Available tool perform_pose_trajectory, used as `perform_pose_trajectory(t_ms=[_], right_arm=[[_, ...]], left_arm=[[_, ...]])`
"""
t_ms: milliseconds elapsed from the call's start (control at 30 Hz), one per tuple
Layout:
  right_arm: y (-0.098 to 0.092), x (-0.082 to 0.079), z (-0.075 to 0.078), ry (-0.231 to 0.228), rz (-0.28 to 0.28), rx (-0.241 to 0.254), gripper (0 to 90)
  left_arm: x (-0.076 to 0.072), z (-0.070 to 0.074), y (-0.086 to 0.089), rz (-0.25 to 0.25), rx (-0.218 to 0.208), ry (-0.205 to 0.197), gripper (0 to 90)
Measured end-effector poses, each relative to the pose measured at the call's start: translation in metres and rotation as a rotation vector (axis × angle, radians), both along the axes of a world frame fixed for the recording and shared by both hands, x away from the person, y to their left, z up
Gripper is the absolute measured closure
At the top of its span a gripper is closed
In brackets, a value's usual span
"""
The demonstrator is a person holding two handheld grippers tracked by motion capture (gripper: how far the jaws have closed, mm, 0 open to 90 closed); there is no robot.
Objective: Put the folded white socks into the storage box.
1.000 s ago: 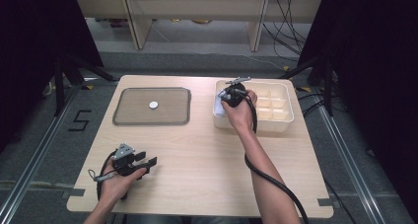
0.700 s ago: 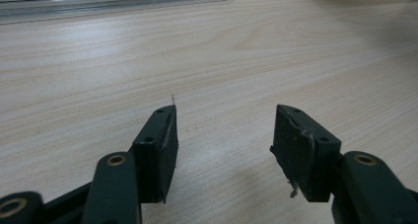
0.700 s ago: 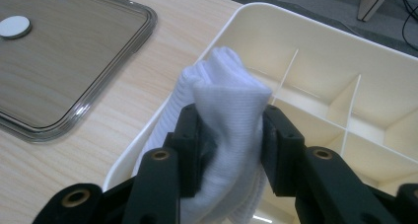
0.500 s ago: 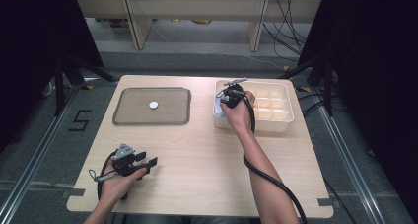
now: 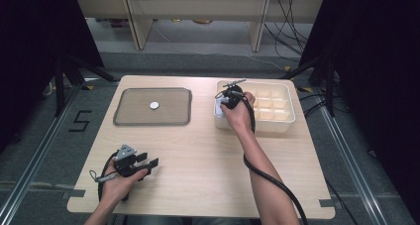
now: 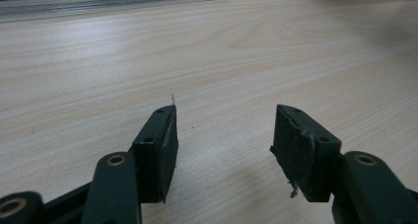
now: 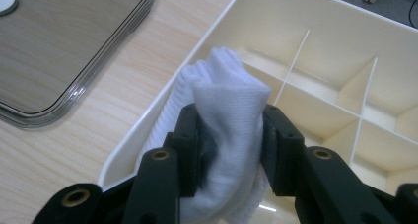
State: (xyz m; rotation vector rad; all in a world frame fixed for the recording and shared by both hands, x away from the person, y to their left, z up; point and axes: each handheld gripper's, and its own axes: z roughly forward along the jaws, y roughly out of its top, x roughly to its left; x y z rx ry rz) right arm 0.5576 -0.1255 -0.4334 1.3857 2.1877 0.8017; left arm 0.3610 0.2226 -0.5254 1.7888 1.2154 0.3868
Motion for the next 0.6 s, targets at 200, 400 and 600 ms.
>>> perform_pose_trajectory(t_ms=[200,400,600], right_arm=[[0.0018,0.0004,-0.002,0.018,0.012,-0.026,64.7],[0.0017,0.0033,-0.002,0.041,0.021,-0.039,64.8],[0.0029,0.0069,-0.0015,0.074,0.022,-0.049,64.8]], left_arm=[[0.0,0.0003,0.0002,0.001,0.0,0.002,42.4],[-0.0001,0.0005,-0.0006,0.003,-0.001,-0.001,42.4],[-0.0002,0.0013,0.0,0.006,-0.002,-0.002,42.4]])
